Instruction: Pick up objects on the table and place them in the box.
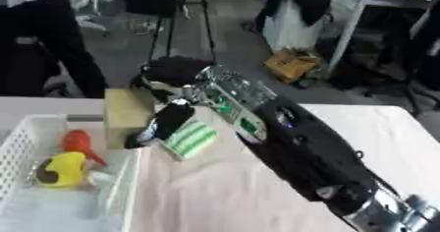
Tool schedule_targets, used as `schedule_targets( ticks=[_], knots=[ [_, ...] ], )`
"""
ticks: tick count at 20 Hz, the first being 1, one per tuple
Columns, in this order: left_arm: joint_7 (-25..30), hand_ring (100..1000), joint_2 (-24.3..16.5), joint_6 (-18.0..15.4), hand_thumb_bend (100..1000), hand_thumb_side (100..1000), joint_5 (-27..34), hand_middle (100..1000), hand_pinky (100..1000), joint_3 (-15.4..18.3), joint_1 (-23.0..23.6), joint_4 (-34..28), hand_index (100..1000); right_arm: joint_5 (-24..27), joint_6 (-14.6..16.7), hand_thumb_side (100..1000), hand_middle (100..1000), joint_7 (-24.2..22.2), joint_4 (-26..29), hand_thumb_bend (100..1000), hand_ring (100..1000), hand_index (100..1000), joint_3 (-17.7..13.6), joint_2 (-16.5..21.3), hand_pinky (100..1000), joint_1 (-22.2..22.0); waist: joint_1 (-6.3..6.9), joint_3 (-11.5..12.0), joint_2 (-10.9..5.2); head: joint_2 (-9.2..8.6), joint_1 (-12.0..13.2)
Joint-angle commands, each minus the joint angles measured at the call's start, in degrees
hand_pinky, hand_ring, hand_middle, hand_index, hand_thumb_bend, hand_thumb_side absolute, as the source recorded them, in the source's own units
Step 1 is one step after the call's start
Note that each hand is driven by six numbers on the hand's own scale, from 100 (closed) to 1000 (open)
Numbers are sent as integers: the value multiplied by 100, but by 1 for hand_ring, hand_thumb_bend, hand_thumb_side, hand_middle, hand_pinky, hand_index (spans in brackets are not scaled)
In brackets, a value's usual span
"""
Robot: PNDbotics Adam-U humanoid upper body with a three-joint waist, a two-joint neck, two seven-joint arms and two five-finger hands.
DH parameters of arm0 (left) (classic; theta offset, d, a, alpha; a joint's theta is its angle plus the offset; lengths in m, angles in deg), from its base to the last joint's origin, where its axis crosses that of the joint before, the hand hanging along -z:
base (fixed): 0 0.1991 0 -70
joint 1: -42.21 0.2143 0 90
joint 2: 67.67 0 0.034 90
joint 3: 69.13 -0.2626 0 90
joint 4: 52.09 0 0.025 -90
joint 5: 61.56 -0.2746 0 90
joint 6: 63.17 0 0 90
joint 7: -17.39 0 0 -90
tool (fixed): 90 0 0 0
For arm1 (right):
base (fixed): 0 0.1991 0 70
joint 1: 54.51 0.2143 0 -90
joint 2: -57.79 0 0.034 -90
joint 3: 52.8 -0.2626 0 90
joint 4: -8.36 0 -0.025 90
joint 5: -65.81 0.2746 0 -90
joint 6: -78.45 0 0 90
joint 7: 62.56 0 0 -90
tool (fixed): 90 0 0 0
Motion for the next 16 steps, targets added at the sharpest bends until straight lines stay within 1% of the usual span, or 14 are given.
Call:
schedule_targets(
  ticks=[1,4,8,11,13,16],
  knots=[
    [44,933,-138,-2,100,1000,52,1000,958,-28,-138,-85,920,123,12,712,280,3,-163,283,586,444,-156,2,845,266,1,86,-59,137,-43],
    [76,933,-148,-15,100,1000,87,1000,958,-56,-251,-85,920,229,11,713,273,-39,-299,281,577,436,-215,-30,844,437,-83,268,7,236,-84],
    [109,933,-168,-21,100,1000,111,1000,959,-75,-328,-85,920,287,45,710,270,-94,-413,273,575,433,-264,-59,843,637,-187,430,63,295,-144],
    [133,933,-181,-23,100,1000,129,1000,959,-94,-392,-85,920,332,43,713,269,-132,-452,270,574,432,-281,-101,843,752,-257,522,90,258,-195],
    [149,933,-171,-20,100,1000,141,1000,959,-107,-424,-85,920,339,43,714,266,-126,-460,270,570,428,-292,-149,842,793,-297,589,117,194,-243],
    [157,933,-148,-23,100,1000,151,1000,959,-107,-457,-85,920,308,33,704,259,-104,-528,274,561,421,-312,-211,836,762,-321,665,159,68,-303]
  ],
)
